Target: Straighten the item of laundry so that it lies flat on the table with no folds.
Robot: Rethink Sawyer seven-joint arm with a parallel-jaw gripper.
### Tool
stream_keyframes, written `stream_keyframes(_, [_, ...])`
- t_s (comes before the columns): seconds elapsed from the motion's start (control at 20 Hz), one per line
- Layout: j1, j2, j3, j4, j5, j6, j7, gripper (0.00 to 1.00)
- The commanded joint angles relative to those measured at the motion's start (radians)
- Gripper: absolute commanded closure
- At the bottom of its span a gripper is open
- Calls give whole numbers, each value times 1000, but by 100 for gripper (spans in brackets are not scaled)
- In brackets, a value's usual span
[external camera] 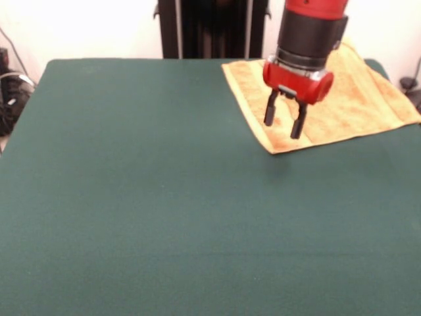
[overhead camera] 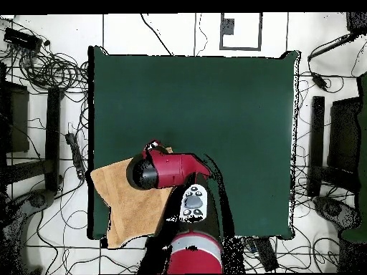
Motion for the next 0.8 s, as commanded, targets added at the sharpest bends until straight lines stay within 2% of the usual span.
stream_keyframes(0.05, [-31,135,135,-20,-13,86,-44,0])
stream_keyframes(0.3, [-48,175,155,-24,-14,130,-67,0])
stream_keyframes(0.8, [-90,311,185,-121,-63,51,-97,0])
